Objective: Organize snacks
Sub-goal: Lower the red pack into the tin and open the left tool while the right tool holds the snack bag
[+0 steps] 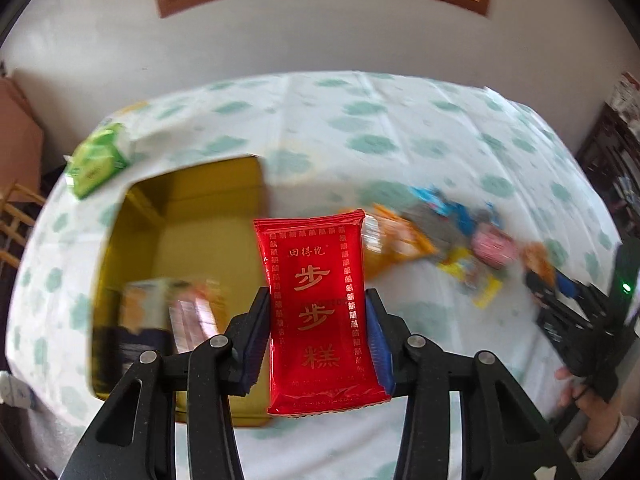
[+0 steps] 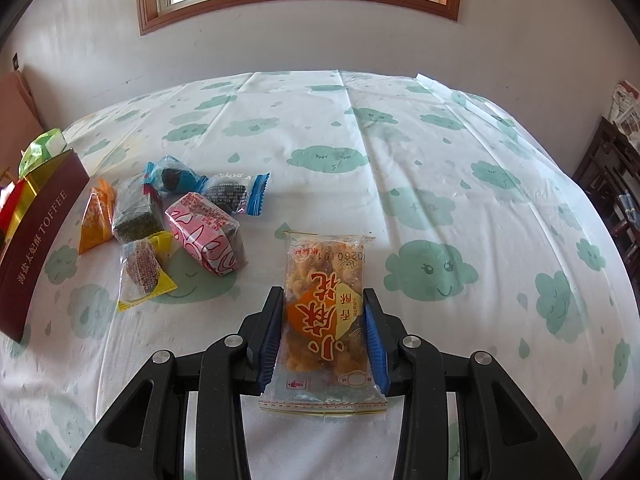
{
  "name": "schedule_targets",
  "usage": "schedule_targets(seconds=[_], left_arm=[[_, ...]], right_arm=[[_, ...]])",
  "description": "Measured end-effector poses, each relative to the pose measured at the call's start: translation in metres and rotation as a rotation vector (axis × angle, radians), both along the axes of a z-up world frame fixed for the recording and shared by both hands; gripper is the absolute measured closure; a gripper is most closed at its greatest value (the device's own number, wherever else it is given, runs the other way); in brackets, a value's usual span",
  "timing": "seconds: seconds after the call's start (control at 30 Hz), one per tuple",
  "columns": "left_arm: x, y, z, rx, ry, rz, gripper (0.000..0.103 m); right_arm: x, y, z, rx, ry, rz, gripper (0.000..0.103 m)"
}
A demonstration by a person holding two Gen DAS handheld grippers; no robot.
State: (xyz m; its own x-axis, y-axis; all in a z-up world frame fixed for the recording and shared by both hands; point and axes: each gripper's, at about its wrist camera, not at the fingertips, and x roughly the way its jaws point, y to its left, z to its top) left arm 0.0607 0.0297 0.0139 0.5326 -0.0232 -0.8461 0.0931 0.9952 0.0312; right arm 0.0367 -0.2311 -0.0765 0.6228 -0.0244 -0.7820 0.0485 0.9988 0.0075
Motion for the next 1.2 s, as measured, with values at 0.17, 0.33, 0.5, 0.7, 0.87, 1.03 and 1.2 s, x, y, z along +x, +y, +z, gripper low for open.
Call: schedule_targets(seconds=[0.17,0.33,0.5,0.7,0.87,1.03,1.2], left_arm=[[0.01,0.052,-0.004,0.033,0.013,0.103,0.062],[0.015,0.095,-0.014,0.058,0.037,0.177,0.062],[0.019,0.122,-0.028,0.075,0.082,0.207,0.062],[0.02,0.133,-0.04,0.115,0.101,0.198,0.062],[0.02,0.135,-0.05,0.134,0.12,0.187,0.062],[0.021,0.139,-0.059,0.129,0.135,0.182,0.061],[0.02,0.14,-0.06,0.141,0.131,0.176,0.059]], right_arm=[[0.0,0.0,0.0,-0.001,0.0,0.0,0.064],[0.001,-0.001,0.001,-0.004,0.0,-0.001,0.063],[0.001,0.0,0.001,-0.003,0.0,-0.001,0.063],[0.001,-0.002,0.001,-0.005,-0.001,-0.002,0.063],[0.0,0.0,0.0,-0.006,-0.001,-0.002,0.063],[0.002,-0.005,0.0,-0.001,0.001,-0.014,0.058],[0.001,-0.003,0.0,-0.003,0.001,-0.014,0.058]])
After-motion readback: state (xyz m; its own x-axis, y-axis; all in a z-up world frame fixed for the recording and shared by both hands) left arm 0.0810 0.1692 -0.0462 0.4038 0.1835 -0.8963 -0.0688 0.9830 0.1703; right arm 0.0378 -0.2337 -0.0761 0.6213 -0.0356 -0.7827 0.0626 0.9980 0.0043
